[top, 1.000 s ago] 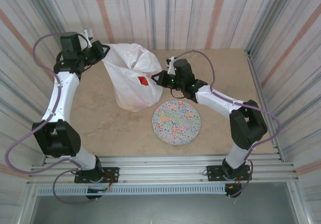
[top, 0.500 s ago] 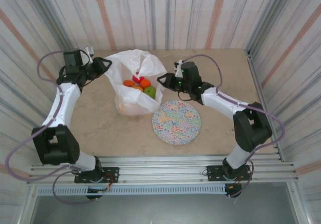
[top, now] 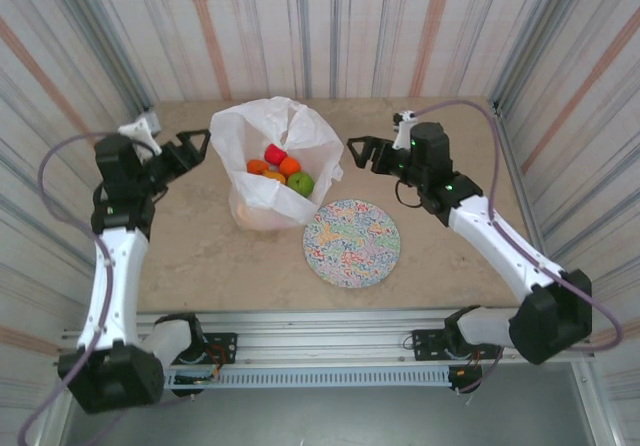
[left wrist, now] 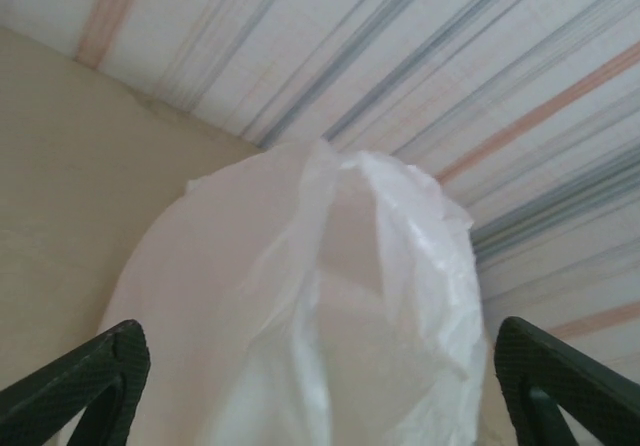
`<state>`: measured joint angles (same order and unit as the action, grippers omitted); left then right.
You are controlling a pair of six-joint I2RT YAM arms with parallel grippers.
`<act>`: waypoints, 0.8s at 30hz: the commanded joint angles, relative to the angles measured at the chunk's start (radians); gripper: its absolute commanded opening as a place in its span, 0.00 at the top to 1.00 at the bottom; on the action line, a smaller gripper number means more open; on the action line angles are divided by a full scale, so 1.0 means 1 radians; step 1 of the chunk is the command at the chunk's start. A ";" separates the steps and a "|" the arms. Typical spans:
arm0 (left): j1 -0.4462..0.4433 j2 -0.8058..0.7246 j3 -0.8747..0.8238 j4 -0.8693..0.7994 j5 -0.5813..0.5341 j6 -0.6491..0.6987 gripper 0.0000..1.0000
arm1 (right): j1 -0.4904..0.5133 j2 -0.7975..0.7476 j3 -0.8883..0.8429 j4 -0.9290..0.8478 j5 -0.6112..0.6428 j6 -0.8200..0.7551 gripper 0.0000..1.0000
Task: Place the fruits into the plastic bag
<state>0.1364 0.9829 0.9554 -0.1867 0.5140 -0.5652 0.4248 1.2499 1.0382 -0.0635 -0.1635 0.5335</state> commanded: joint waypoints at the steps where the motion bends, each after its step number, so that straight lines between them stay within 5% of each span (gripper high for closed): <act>1: 0.003 -0.150 -0.211 0.079 -0.248 0.014 0.04 | -0.058 -0.065 -0.069 -0.127 0.215 -0.179 0.01; 6: 0.004 -0.279 -0.483 0.166 -0.647 0.004 0.05 | -0.196 -0.109 -0.166 -0.138 0.400 -0.222 0.01; 11: -0.004 -0.220 -0.573 0.298 -0.803 0.101 0.01 | -0.269 -0.100 -0.282 -0.022 0.590 -0.327 0.01; 18: -0.067 0.037 -0.542 0.469 -0.801 0.357 0.02 | -0.333 -0.001 -0.480 0.291 0.592 -0.441 0.01; 24: -0.109 0.201 -0.596 0.752 -0.685 0.486 0.01 | -0.394 0.055 -0.541 0.417 0.419 -0.429 0.01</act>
<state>0.0292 1.1305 0.3794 0.3771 -0.2234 -0.1928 0.0559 1.2892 0.5125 0.2184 0.3389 0.1230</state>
